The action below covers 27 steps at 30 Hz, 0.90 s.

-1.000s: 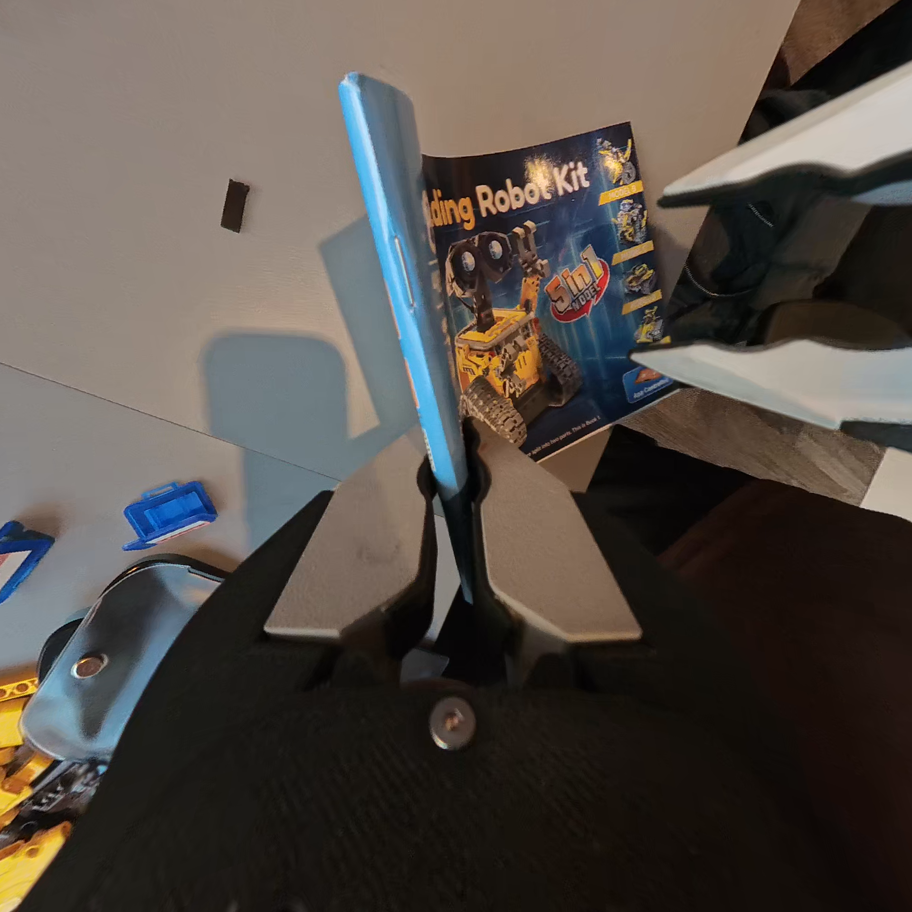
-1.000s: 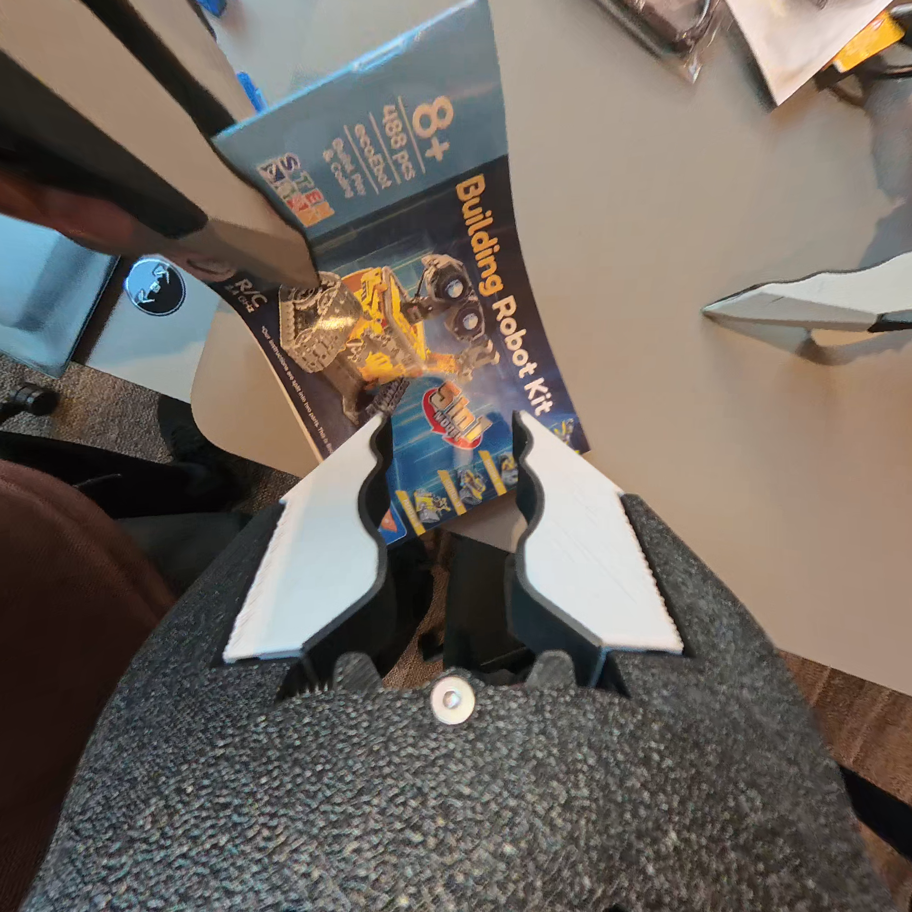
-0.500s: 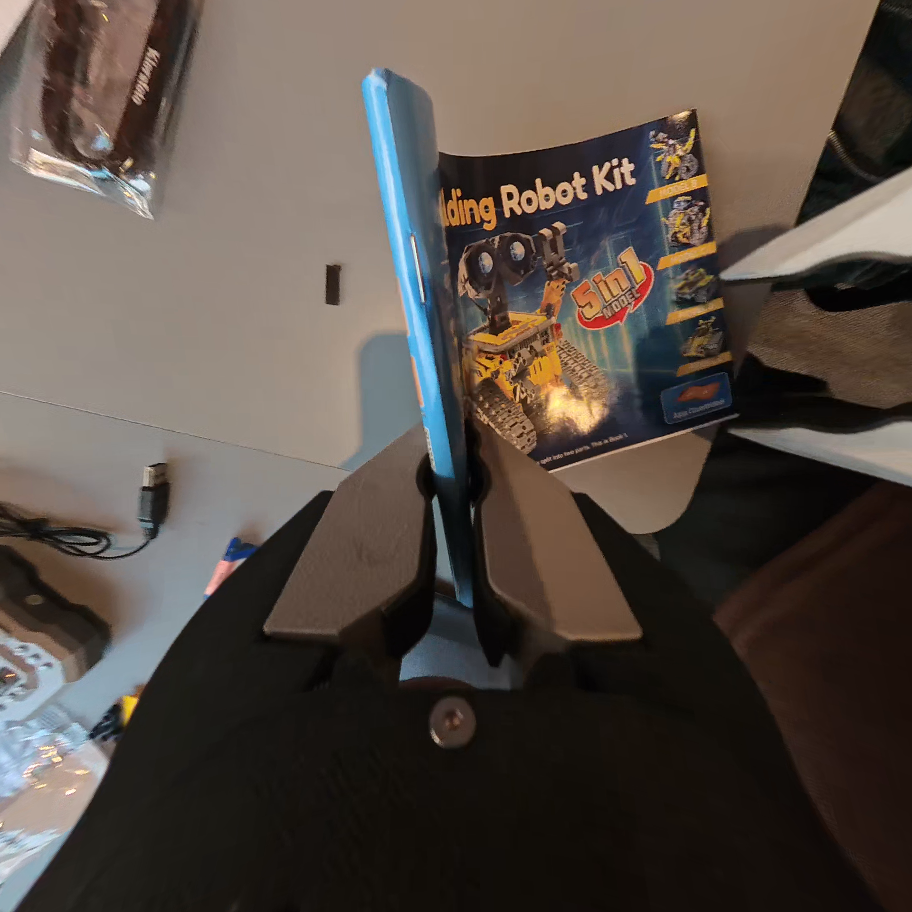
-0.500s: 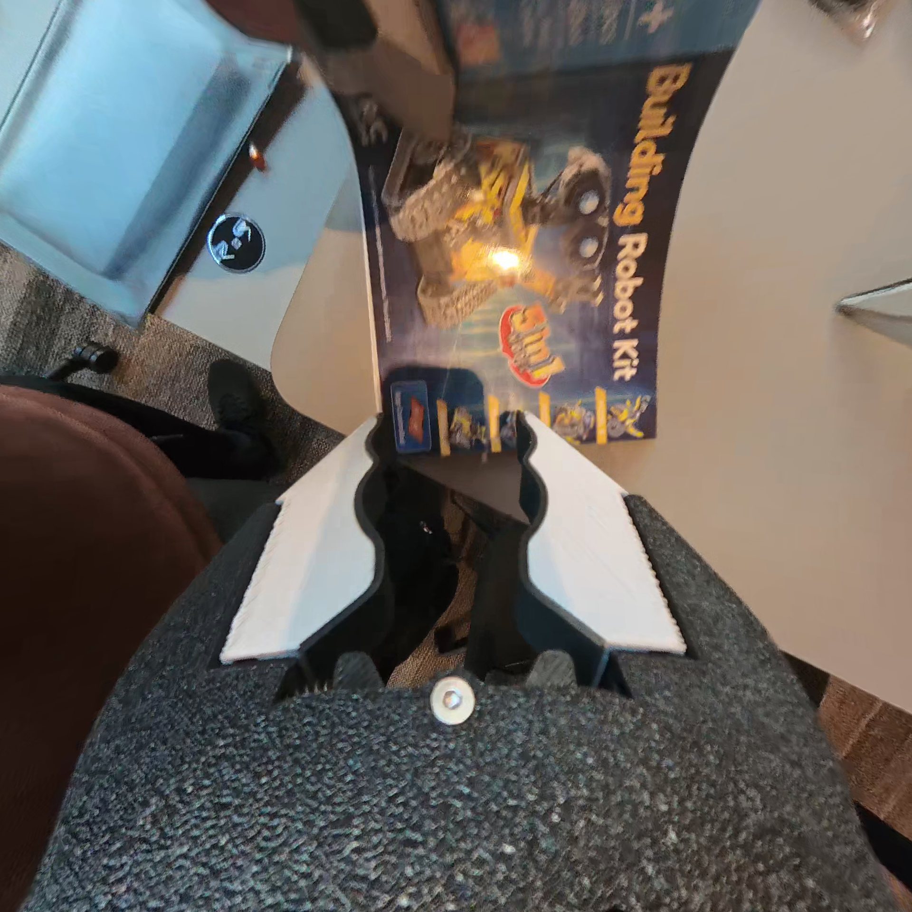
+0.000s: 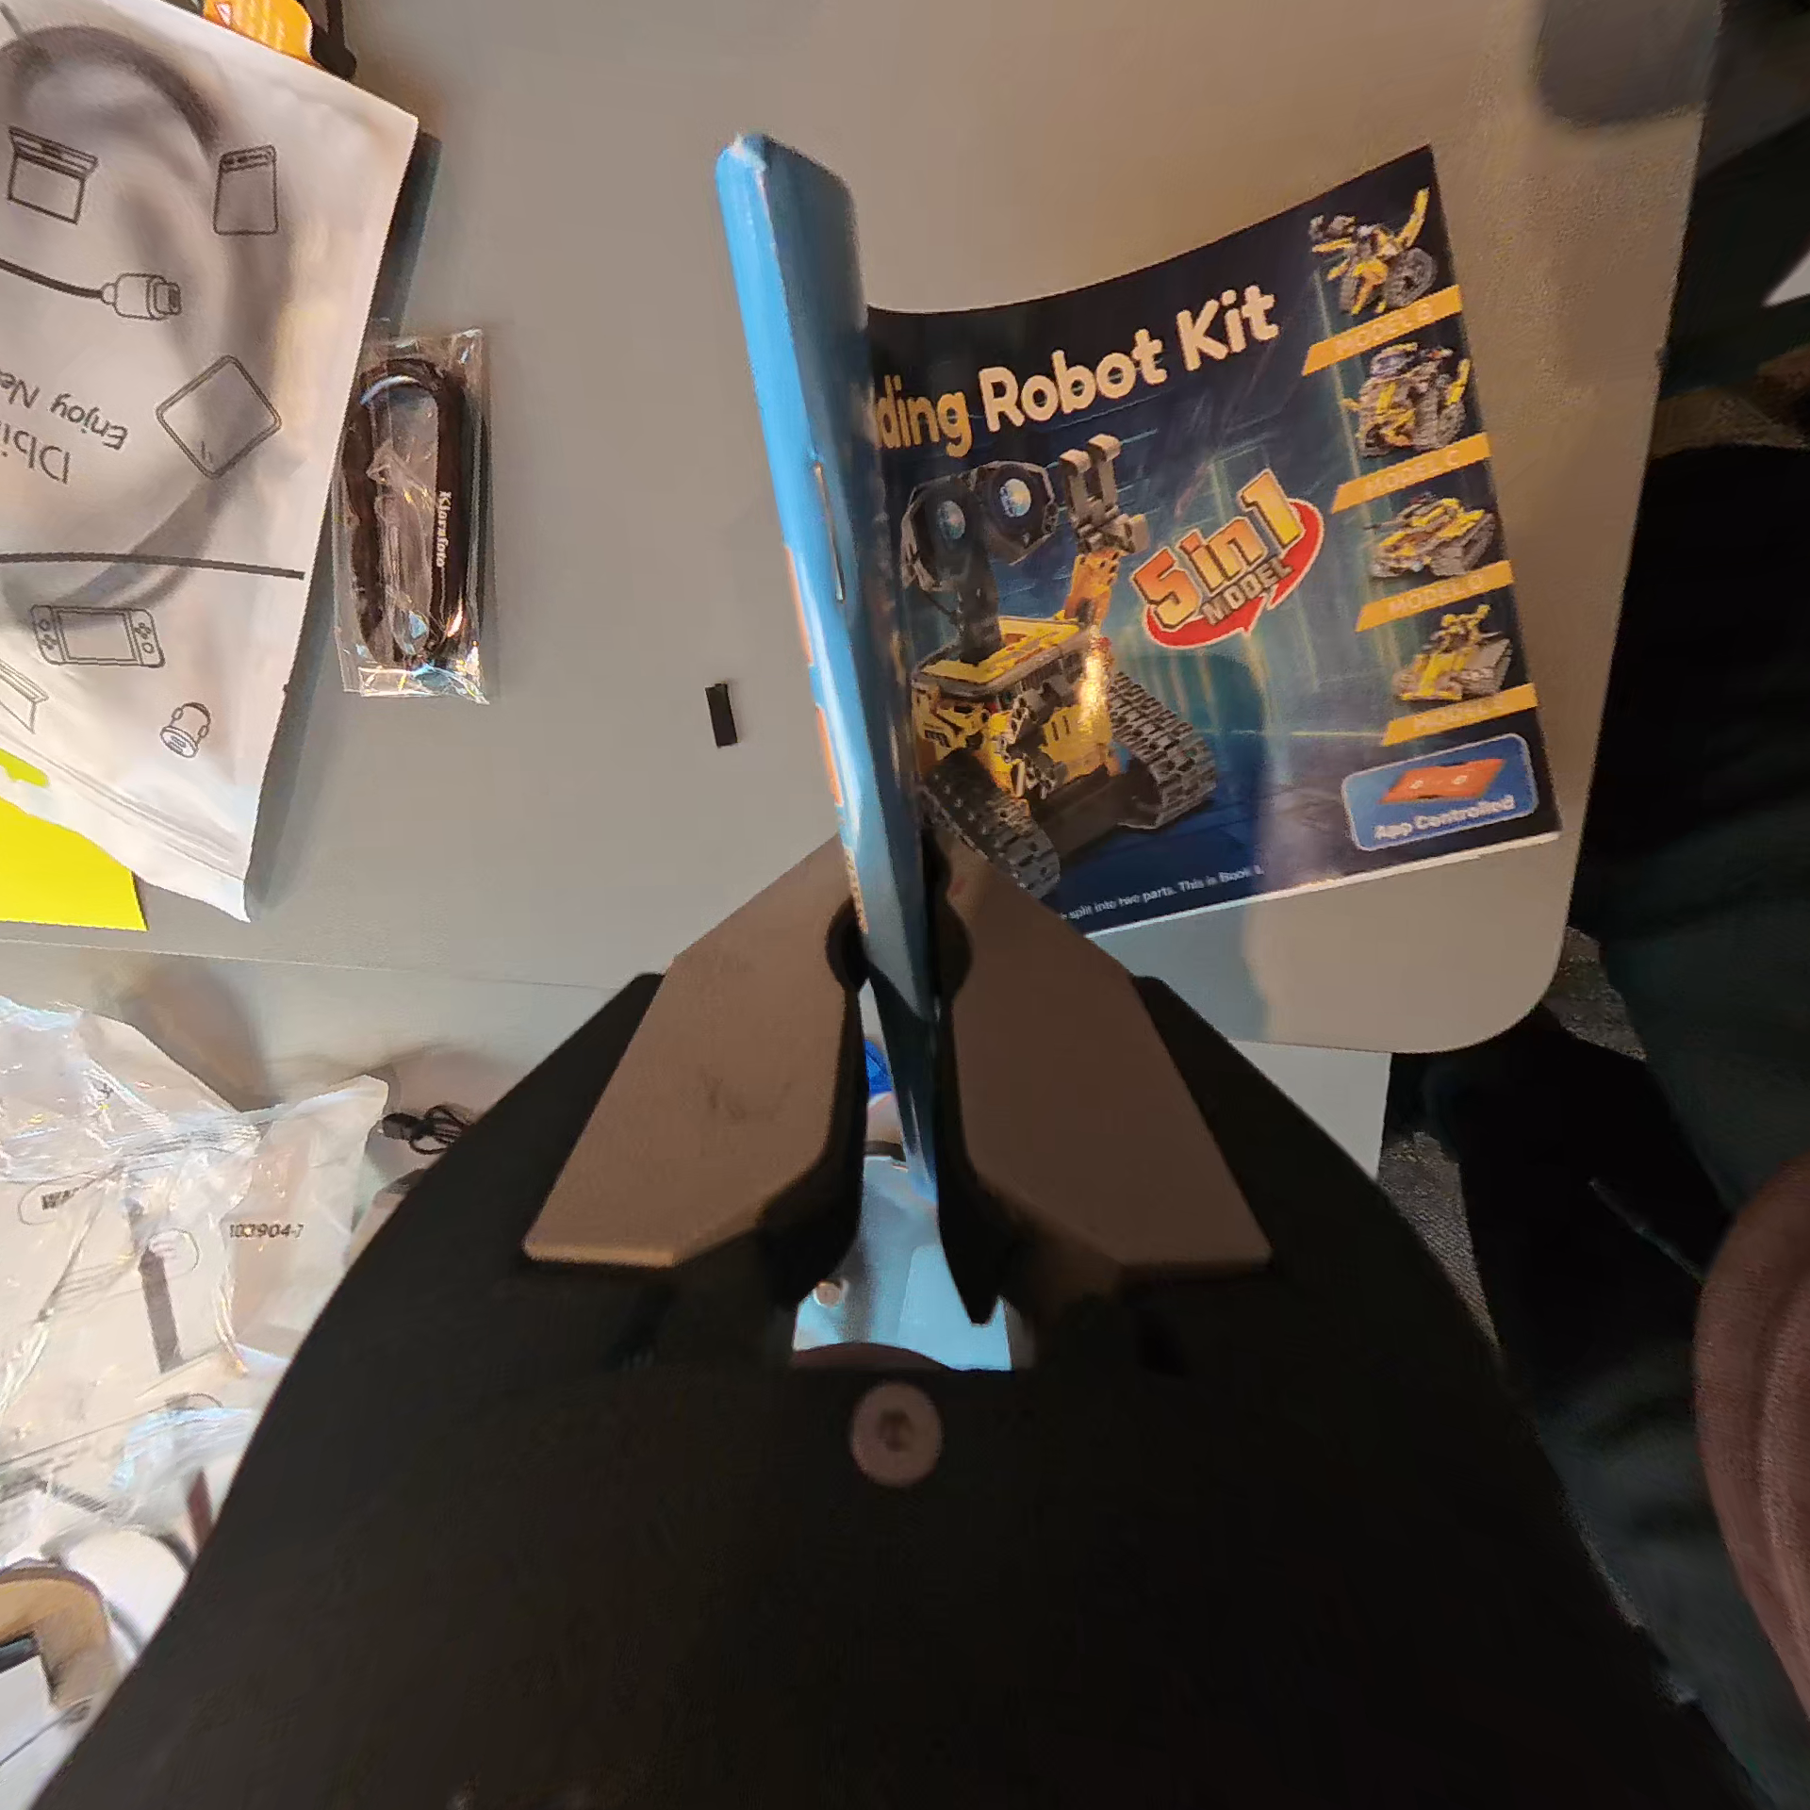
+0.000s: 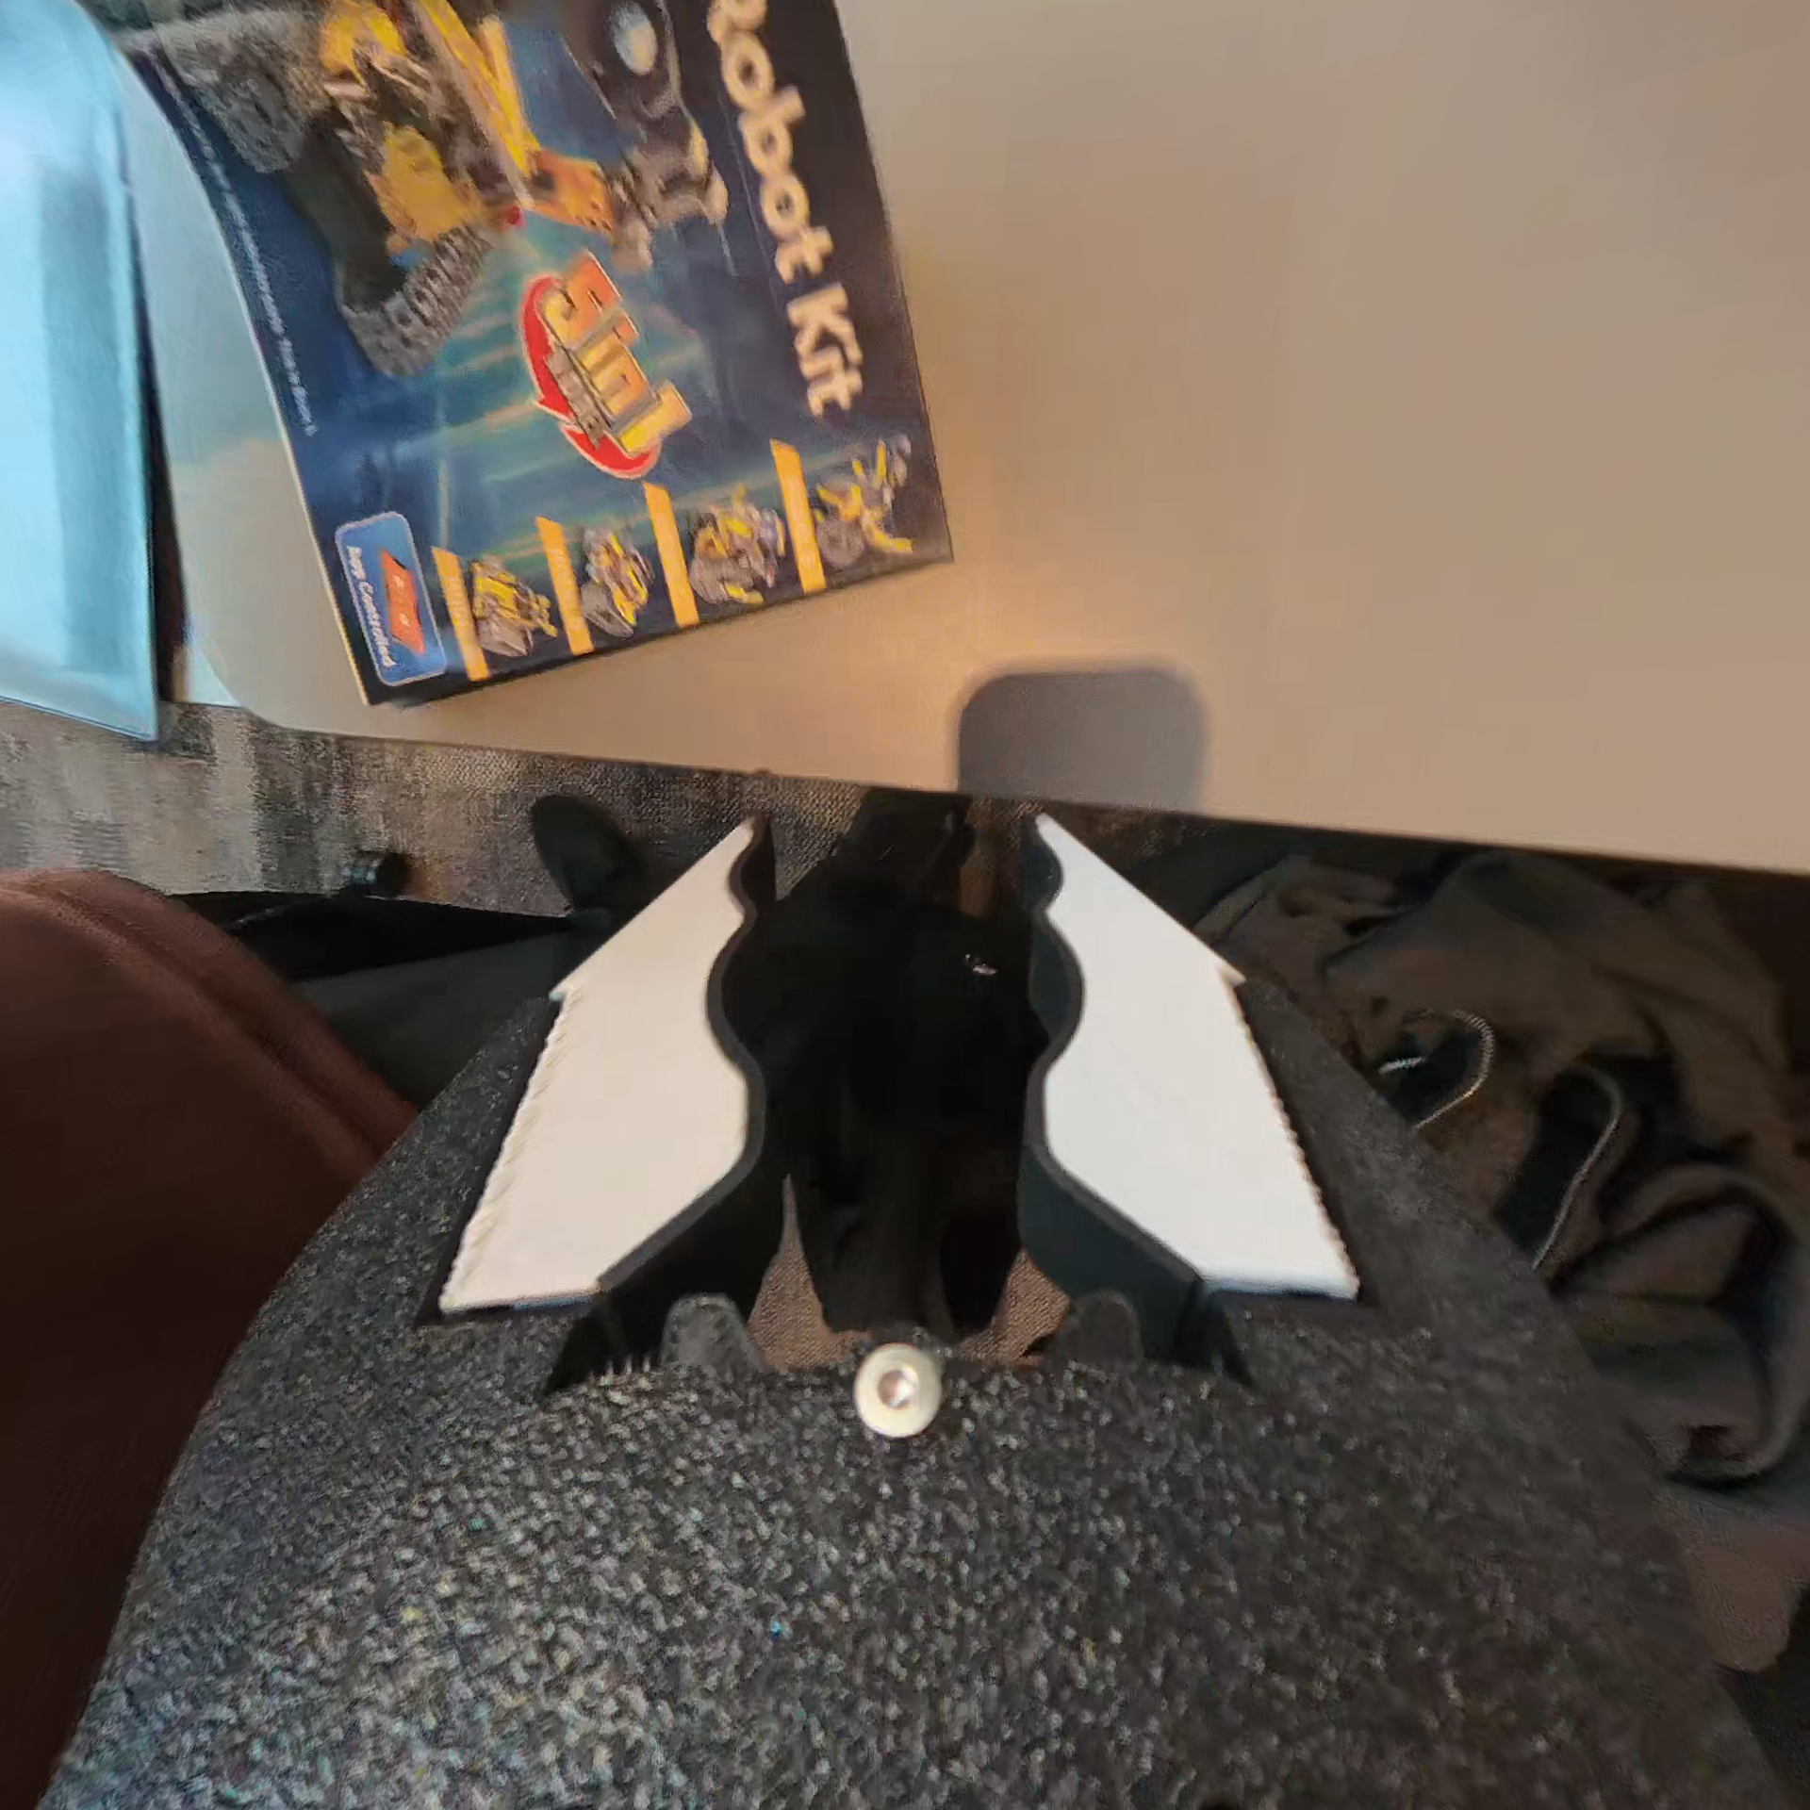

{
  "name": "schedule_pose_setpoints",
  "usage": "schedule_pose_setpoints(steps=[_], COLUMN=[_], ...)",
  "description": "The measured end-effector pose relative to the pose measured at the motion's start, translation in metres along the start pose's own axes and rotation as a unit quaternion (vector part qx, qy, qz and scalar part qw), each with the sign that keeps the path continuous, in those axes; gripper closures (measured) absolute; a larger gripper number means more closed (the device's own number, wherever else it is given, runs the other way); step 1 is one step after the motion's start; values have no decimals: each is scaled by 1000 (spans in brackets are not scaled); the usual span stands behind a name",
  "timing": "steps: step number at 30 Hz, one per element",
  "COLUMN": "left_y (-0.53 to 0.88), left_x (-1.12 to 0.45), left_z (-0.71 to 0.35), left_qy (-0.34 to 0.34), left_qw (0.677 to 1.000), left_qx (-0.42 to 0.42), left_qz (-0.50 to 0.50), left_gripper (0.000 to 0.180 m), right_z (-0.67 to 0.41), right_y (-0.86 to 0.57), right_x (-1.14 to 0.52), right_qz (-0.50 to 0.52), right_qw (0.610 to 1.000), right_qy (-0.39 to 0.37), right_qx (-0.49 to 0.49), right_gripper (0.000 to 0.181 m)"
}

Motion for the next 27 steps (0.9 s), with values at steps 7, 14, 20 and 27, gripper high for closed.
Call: schedule_pose_setpoints(steps=[7, 14, 20, 27], left_y=[-30, -41, -33, -33], left_x=[-5, -8, -5, -9], left_z=[10, 6, 6, 23], left_qy=[3, 16, 18, 31], left_qw=[990, 980, 966, 944], left_qx=[61, 112, 156, 206], left_qz=[130, 164, 204, 258], left_gripper=[173, 172, 173, 163], right_z=[31, 35, 28, 29], right_y=[33, 54, 68, 64], right_x=[-16, -27, -17, -17], right_qz=[-113, -201, -281, -301], right_qw=[991, 972, 951, 944], right_qy=[15, 15, -16, -23], right_qx=[-73, -123, -129, -137], right_gripper=[133, 146, 157, 153])
Point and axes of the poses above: each gripper's, where its closed fingertips meet, x back along the fingers, z out of its underside, y = z × x across the jaws, the point moved 3 cm from there along x, back along the fingers, and after that the axes turned 4 degrees about y, right-handed, at the moved point
